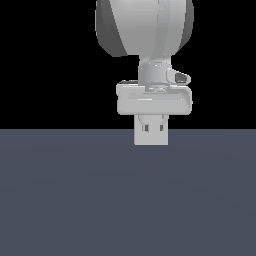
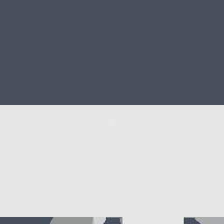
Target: Plug the charger into the wall socket.
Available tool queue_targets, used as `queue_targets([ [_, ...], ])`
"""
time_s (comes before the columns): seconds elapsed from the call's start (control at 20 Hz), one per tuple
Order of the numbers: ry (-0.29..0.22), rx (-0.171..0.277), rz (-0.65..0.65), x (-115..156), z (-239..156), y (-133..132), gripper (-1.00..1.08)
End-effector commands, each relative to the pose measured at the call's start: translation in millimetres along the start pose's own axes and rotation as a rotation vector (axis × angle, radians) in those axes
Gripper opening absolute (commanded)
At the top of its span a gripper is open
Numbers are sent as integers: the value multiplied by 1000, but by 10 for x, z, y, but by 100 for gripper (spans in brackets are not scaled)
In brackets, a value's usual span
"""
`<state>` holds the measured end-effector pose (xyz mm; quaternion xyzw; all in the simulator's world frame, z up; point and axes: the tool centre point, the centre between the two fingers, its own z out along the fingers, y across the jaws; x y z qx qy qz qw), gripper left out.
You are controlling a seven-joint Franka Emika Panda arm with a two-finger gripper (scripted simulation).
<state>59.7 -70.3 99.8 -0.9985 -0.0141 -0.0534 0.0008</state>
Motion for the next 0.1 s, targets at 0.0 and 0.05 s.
queue_targets([
  [0.0, 0, 0, 0, 24, 0, 2, -100],
  [0.05, 0, 0, 0, 25, 0, 2, -100],
])
